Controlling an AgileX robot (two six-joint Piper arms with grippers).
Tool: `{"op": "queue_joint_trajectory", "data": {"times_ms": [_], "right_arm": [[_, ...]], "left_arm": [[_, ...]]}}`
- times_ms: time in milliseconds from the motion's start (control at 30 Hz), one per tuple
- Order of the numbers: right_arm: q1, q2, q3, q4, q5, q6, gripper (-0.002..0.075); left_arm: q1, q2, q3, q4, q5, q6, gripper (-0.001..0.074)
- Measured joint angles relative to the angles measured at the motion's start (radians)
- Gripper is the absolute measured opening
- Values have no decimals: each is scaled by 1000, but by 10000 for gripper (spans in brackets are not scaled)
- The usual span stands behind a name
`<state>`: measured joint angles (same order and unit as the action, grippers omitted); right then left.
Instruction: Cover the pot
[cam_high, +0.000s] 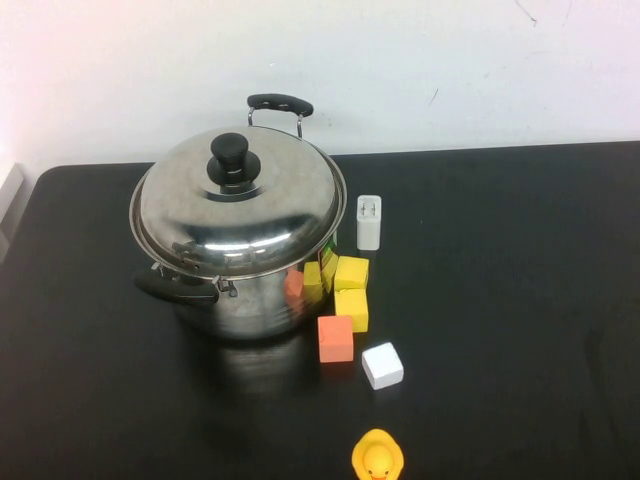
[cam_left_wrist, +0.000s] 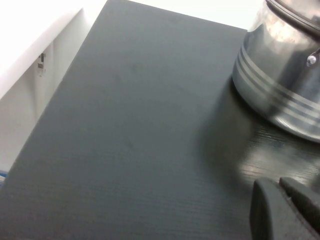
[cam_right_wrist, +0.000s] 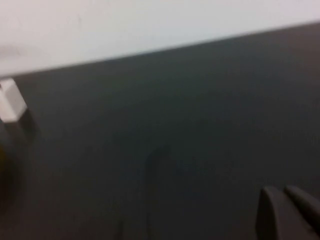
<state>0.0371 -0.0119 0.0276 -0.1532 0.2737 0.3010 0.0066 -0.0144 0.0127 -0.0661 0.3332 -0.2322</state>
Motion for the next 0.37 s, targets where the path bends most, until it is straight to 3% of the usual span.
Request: {"op": "queue_joint_trajectory", "data": {"times_ms": [367], "right_arm": [[0,0,-4,-2,54,-177,2]], "left_arm": [[0,0,0,0,0,0,-1]]}}
